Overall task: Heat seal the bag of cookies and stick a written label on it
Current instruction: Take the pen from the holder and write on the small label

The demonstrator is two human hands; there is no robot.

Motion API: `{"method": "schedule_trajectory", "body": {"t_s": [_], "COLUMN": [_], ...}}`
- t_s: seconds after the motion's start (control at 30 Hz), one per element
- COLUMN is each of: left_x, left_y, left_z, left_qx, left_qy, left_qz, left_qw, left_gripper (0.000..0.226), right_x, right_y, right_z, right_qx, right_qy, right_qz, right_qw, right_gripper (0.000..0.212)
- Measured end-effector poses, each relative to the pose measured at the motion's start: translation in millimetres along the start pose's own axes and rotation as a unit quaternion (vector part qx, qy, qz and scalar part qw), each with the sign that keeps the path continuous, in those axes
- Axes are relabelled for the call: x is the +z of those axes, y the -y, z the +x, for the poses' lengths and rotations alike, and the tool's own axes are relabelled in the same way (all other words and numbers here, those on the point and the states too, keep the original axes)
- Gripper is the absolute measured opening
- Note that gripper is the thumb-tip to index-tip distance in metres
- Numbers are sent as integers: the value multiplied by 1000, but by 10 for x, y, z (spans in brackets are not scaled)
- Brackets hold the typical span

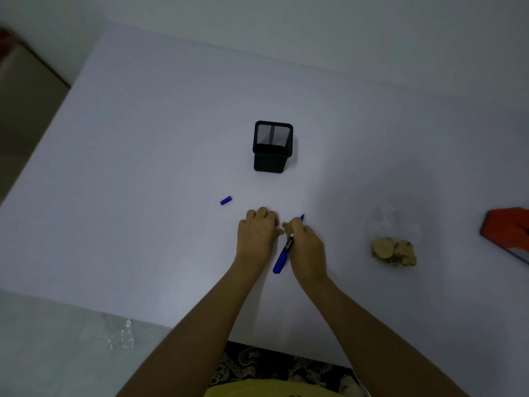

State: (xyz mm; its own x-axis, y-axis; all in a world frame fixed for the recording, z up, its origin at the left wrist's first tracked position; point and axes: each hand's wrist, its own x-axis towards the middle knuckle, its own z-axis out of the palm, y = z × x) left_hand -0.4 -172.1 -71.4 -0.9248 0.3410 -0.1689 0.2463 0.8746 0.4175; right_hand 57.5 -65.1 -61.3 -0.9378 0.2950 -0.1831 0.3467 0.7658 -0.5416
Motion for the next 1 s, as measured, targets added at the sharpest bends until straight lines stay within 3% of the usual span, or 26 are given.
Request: {"method": "schedule_trajectory", "body": {"t_s": [0.07,0.27,0.47,0.57,0.7,0.83,1.0], "left_x": [15,-7,-51,-63,-89,-134,-112], "left_y": [-24,-108,-241,-283,-284,-267,-197], "left_z": [1,26,-6,-2,-12,-56,-25], "left_qx": [-14,-40,-81,-115,-157,-126,-94], "left_qy": [9,31,42,33,14,-14,4], "left_qz": [8,-33,-118,-197,-275,-306,-230], "left_qw": [1000,998,989,973,948,944,969], "left_gripper": [21,13,3,9,14,23,31], "right_x": [-4,-4,-32,-32,-10,29,-13], "right_y": [-3,7,31,0,-6,24,109], "right_z": [11,-9,-51,-37,-17,10,74], "right_qx": [-45,-76,-67,-46,-49,-56,-53], "right_qy": [29,13,32,56,29,-1,-22], "right_qz": [-8,-55,-18,-7,10,-25,-45], "right_qw": [999,996,997,997,998,998,997], "right_gripper": [11,13,10,9,8,16,9]}}
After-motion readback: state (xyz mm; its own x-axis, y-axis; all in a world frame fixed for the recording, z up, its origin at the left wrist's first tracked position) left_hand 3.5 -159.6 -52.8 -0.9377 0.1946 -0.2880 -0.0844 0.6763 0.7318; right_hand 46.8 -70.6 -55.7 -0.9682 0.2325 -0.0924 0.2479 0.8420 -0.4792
